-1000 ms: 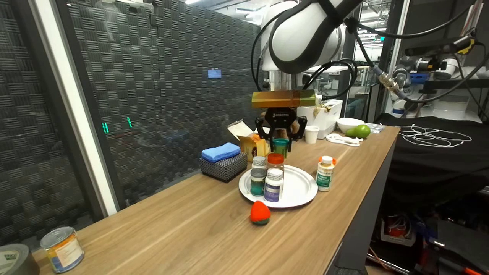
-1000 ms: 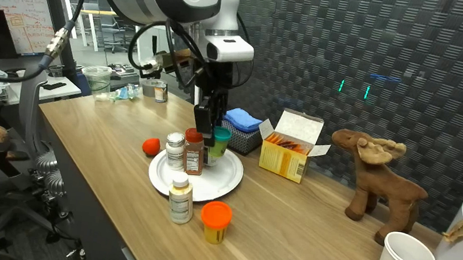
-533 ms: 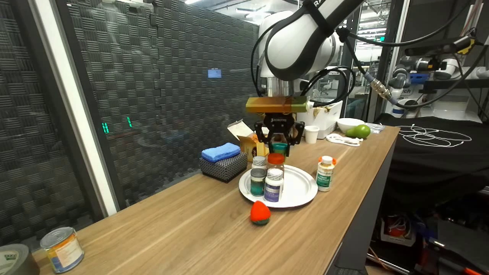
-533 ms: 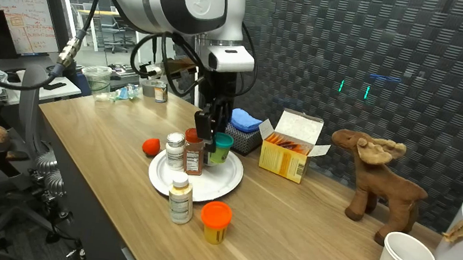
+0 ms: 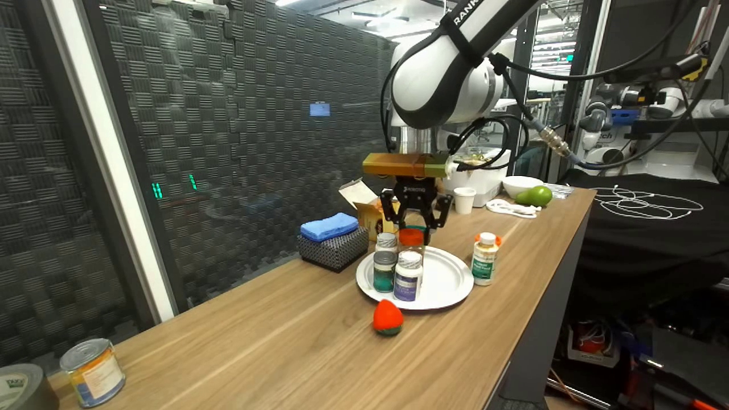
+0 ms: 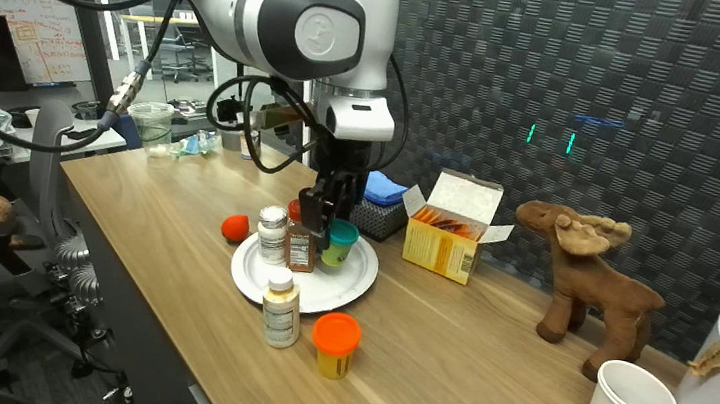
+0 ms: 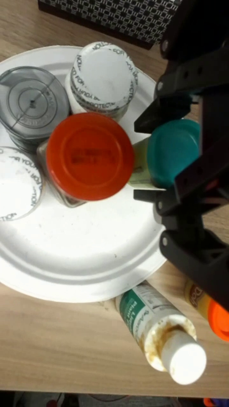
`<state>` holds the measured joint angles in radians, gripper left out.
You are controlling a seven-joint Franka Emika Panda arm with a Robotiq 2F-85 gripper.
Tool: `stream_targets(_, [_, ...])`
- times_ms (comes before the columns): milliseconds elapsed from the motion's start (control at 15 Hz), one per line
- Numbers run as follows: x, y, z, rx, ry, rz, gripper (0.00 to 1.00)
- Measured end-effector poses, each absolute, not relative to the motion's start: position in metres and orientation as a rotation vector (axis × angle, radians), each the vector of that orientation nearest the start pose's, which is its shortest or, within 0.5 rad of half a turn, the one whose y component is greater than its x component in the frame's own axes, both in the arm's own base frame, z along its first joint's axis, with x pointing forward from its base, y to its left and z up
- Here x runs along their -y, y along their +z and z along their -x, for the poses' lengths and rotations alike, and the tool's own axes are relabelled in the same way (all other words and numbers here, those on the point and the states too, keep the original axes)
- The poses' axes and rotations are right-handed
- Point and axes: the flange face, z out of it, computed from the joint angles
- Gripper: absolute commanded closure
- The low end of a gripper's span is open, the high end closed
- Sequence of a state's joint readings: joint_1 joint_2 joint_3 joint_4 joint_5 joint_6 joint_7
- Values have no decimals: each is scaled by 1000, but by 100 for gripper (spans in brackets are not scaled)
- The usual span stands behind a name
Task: Pick up the bottles and small containers and put them on the white plate.
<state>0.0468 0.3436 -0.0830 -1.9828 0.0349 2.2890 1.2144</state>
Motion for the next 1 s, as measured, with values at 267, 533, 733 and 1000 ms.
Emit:
stream_targets(267, [22,275,-607,-1916,36,2514,76])
stream_targets(533, [30,272,-611,-1950,6,2483,76])
stream_targets(733, [32,271,-613,-1956,-9,2474,76])
stream_targets(1000, [30,270,-616,-1945,-27,2471,26])
